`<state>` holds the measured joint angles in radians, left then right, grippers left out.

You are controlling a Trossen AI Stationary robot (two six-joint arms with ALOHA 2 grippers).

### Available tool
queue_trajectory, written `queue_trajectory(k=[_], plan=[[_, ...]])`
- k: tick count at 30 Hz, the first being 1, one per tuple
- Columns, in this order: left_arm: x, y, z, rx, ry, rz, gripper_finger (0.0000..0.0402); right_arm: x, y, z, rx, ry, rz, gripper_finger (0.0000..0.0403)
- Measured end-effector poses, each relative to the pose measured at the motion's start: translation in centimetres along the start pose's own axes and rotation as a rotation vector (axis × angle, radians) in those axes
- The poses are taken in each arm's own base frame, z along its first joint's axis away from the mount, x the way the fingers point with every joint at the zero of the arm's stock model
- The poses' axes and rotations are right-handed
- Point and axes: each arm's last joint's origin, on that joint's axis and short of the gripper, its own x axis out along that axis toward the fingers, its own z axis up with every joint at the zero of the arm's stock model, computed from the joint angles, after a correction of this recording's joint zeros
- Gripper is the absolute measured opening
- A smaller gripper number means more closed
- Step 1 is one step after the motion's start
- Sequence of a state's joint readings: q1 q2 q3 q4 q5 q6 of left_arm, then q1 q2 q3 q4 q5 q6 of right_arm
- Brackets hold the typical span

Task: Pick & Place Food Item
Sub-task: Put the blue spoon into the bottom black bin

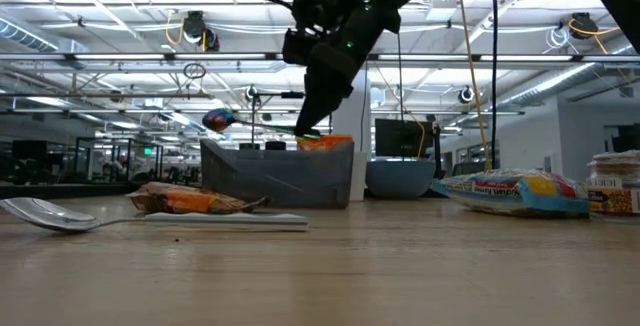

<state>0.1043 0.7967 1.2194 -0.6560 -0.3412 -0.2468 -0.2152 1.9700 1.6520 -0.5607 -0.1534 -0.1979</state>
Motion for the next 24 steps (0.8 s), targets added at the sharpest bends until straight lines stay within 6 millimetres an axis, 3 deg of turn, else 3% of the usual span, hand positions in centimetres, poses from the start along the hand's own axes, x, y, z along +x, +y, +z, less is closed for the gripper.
queue_trajectory(k=[13,24], plan=[[0.0,0.1,-0.5,-0.053,0.049,0.011,0.017,1.4,2.2,-1.2,-0.033,0.057,0.009,0.0],[0.0,0.1,-0.5,-0.055,0.049,0.012,0.017,3.0,2.4,-3.2,0.007,0.072,0.015,0.0]])
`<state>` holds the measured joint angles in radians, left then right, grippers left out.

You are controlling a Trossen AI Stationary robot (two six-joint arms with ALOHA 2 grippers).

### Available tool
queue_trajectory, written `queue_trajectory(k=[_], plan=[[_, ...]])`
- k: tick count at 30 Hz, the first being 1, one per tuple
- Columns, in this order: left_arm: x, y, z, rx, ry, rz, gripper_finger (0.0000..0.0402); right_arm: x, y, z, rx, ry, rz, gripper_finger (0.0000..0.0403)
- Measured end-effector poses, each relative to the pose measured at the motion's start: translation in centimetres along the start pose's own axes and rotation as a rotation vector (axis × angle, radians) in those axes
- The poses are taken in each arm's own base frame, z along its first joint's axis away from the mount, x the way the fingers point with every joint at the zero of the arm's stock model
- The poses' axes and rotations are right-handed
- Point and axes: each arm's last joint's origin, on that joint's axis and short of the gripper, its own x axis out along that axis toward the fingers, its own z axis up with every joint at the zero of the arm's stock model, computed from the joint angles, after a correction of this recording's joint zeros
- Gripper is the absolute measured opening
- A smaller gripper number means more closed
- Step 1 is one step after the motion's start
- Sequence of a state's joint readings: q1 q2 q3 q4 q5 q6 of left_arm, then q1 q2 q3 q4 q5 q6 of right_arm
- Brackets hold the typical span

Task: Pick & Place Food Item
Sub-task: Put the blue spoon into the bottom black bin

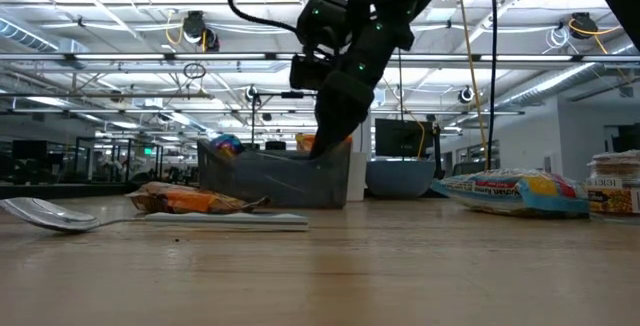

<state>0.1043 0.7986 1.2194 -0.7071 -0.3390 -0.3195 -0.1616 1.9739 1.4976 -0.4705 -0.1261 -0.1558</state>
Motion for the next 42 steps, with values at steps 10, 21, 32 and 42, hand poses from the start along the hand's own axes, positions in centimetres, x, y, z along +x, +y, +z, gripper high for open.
queue_trajectory(k=[10,21,32,42], plan=[[0.0,0.0,0.0,0.004,-0.001,0.003,0.017,0.5,0.0,-0.2,0.011,-0.038,-0.005,0.0],[0.0,0.0,0.0,0.003,-0.001,0.004,0.017,0.4,-0.1,0.2,0.005,-0.075,-0.007,0.0],[0.0,0.0,0.0,0.002,-0.001,0.004,0.017,0.4,-0.1,0.2,0.004,-0.074,-0.003,0.0002],[0.0,0.0,0.0,0.002,0.0,0.004,0.017,2.1,-0.3,-0.3,0.043,-0.051,0.027,0.0003]])
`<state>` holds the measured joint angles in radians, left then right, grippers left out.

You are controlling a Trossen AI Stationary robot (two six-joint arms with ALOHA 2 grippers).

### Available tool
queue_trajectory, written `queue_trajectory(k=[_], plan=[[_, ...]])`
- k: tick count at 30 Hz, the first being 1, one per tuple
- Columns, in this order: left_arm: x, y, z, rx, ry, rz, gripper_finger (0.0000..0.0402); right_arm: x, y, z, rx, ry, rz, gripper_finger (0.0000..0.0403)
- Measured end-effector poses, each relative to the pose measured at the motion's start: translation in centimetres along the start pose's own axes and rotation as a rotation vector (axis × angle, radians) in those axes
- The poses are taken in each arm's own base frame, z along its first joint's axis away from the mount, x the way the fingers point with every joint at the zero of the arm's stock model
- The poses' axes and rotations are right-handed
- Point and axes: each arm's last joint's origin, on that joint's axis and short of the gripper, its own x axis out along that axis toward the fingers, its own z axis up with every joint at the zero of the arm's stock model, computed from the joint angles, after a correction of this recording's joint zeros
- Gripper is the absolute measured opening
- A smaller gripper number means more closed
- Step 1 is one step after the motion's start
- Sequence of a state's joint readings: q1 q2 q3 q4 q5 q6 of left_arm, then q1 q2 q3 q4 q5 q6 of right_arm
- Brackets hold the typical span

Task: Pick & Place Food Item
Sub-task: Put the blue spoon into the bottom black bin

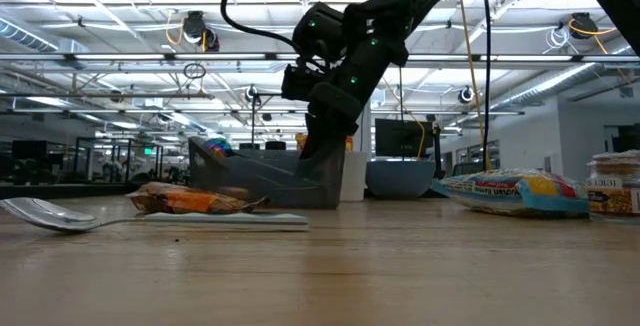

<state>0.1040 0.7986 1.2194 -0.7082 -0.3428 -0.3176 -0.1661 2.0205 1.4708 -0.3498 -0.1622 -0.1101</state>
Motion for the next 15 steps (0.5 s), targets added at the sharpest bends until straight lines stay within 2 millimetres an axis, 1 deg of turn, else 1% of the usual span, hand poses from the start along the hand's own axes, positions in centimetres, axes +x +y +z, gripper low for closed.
queue_trajectory(k=[10,15], plan=[[0.0,0.03,-0.09,0.002,0.009,0.003,0.017,0.04,-0.11,0.04,-0.003,-0.007,-0.003,0.0004],[0.0,0.03,-0.09,0.002,0.009,0.003,0.017,0.04,-0.21,0.03,-0.004,-0.007,-0.005,0.0016]])
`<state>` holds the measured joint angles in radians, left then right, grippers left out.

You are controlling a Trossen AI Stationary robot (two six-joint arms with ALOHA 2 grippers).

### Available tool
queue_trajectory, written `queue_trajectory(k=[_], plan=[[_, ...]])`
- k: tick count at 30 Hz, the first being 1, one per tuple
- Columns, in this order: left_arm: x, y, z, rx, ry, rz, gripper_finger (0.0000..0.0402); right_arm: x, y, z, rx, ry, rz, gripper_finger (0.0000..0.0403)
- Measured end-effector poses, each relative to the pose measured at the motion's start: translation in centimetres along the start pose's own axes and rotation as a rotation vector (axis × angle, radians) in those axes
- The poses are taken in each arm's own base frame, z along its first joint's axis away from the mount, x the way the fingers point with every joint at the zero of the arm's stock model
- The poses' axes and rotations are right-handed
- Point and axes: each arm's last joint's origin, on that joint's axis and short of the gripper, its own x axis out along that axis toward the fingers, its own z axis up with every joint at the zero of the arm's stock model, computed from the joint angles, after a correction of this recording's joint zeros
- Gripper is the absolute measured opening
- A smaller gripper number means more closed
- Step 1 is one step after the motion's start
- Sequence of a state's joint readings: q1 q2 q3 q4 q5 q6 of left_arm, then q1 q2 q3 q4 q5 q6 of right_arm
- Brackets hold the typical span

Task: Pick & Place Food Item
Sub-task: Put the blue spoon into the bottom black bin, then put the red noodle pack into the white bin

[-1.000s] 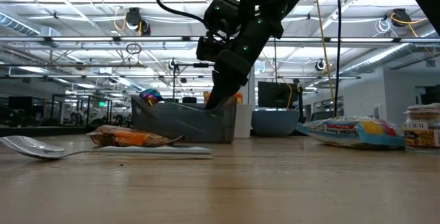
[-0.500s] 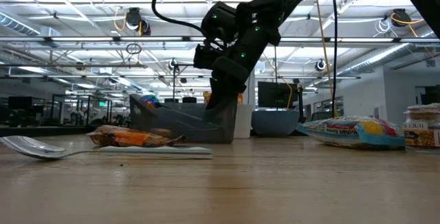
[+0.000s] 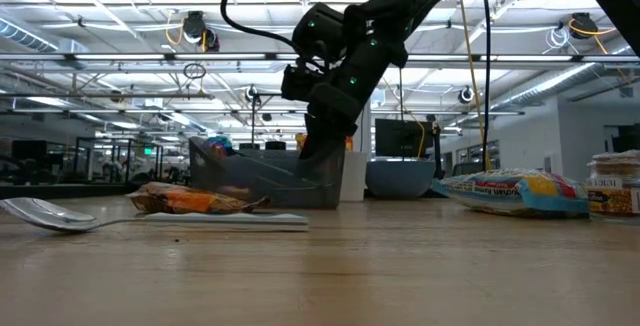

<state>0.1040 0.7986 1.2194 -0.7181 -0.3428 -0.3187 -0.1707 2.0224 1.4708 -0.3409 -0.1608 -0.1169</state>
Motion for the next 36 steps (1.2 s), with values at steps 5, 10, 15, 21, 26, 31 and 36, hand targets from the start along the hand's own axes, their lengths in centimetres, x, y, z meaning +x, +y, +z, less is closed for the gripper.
queue_trajectory(k=[5,10,15,21,26,31,36], plan=[[0.0,0.0,0.0,-0.001,0.0,0.0,0.017,0.0,-0.2,0.0,0.003,-0.003,-0.003,0.0044],[0.0,0.0,0.0,-0.001,0.0,0.0,0.017,-0.1,-0.5,-0.1,0.008,-0.001,-0.007,0.008],[0.0,0.0,-0.1,0.003,0.009,0.003,0.017,-0.3,-1.4,-0.1,0.028,-0.008,-0.023,0.0108],[0.0,0.1,-0.3,0.011,0.029,0.01,0.017,-2.6,-2.8,0.9,0.088,-0.1,-0.057,0.0121],[0.0,0.1,-0.3,0.015,0.031,0.01,0.017,-5.6,-3.3,2.2,0.107,-0.215,-0.082,0.0117],[-0.2,0.2,-0.3,0.022,0.028,0.003,0.017,-9.6,-4.1,3.5,0.212,-0.364,-0.094,0.0117],[-1.1,0.3,-0.3,0.034,0.024,-0.06,0.017,-14.4,-4.3,4.3,0.242,-0.51,-0.046,0.0152]])
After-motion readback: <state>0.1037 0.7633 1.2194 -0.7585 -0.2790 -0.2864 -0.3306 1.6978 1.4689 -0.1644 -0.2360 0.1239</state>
